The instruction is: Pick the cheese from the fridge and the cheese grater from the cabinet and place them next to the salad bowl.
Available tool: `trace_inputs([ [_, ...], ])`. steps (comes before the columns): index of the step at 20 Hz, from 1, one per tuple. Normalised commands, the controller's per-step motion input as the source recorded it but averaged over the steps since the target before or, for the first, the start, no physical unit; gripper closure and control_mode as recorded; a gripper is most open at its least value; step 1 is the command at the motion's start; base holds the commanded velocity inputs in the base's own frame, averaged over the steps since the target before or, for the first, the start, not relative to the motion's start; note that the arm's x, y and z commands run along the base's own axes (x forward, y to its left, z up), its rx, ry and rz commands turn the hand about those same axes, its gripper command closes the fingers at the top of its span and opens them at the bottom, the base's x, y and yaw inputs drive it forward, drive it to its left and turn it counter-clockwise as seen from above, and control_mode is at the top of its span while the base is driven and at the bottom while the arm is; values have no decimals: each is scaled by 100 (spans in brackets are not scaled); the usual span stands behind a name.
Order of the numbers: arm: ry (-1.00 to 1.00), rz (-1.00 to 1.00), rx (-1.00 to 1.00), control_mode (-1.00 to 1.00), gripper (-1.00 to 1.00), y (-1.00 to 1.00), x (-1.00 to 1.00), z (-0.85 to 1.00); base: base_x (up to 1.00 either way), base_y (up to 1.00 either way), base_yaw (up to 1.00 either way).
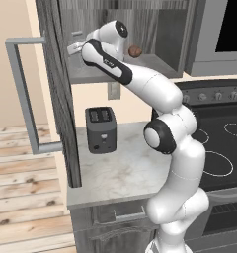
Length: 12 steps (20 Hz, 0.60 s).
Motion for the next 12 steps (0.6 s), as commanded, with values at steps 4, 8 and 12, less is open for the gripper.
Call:
trace_inputs([
  [4,-8,0,0,-100,100,-10,-58,0,0,0,0],
  [8,-10,-1,1,-100,100,-23,-77,0,0,0,0],
  [12,-4,-3,1,-100,100,-28,-63,0,0,0,0],
])
